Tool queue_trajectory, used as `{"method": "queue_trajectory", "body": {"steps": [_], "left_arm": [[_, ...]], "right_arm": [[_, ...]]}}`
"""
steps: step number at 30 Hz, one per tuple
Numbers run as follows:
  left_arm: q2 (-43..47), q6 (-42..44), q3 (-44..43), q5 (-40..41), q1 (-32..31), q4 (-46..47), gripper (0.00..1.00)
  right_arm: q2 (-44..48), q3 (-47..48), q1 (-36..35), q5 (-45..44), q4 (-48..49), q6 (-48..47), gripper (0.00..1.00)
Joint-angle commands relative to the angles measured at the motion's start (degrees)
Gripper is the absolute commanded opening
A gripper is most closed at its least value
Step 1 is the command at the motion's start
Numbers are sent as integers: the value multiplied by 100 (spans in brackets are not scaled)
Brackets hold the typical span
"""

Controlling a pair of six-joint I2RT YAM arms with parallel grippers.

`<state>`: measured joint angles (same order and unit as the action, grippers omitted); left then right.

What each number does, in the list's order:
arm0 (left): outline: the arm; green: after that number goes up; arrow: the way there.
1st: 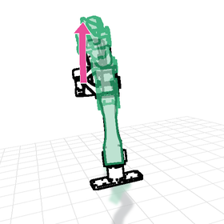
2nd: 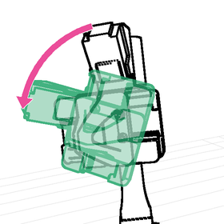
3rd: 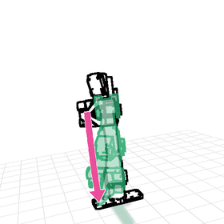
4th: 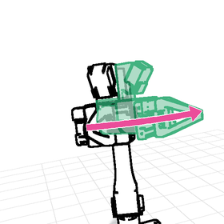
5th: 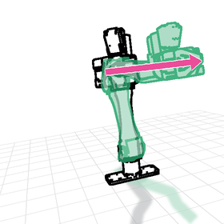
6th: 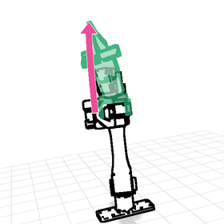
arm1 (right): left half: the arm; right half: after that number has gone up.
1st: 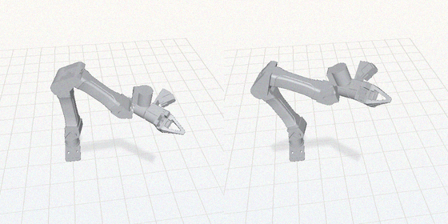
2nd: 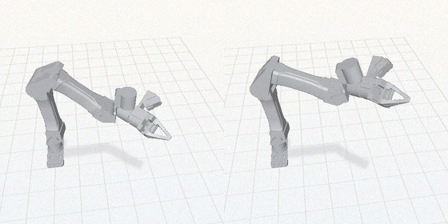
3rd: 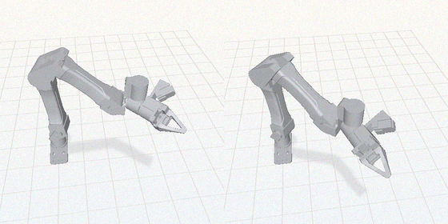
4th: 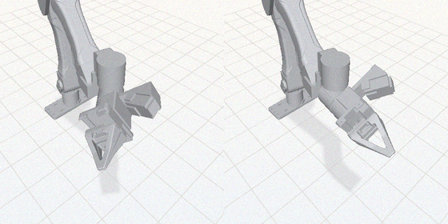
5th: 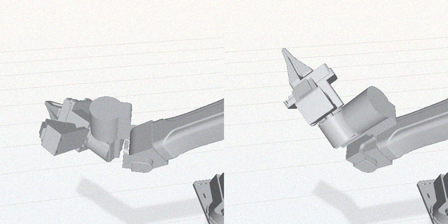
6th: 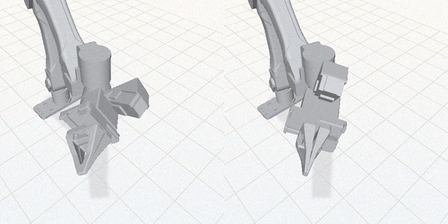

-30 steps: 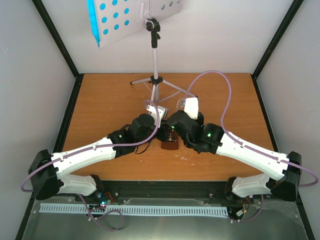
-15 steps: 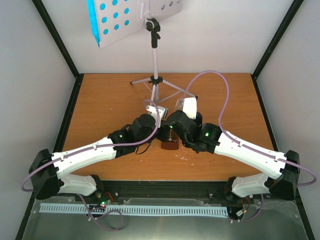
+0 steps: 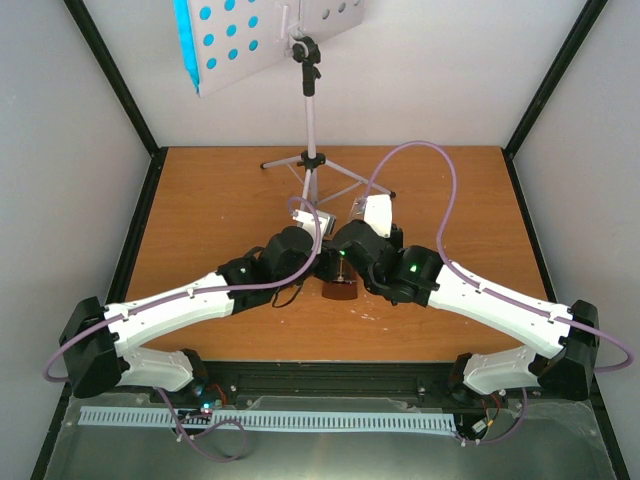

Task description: Pack up the instrument practice props

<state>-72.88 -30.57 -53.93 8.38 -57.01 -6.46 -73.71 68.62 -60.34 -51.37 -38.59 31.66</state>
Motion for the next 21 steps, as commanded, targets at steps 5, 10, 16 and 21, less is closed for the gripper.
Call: {"method": "queue_trajectory", "body": {"steps": [5, 10, 16, 21], "left_arm": [[110, -197, -15, 67, -47, 200, 0], [117, -236, -16, 119, -38, 198, 0], [181, -277, -13, -57, 0, 299, 0], [406, -286, 238, -707, 194, 702, 0]], "right_arm": [[366, -269, -13, 727, 583, -196, 30], [927, -592, -13, 1177, 997, -319, 60], [1893, -1024, 27, 2083, 1637, -569, 88], [2599, -1449, 995, 4257, 2364, -709, 96]]}}
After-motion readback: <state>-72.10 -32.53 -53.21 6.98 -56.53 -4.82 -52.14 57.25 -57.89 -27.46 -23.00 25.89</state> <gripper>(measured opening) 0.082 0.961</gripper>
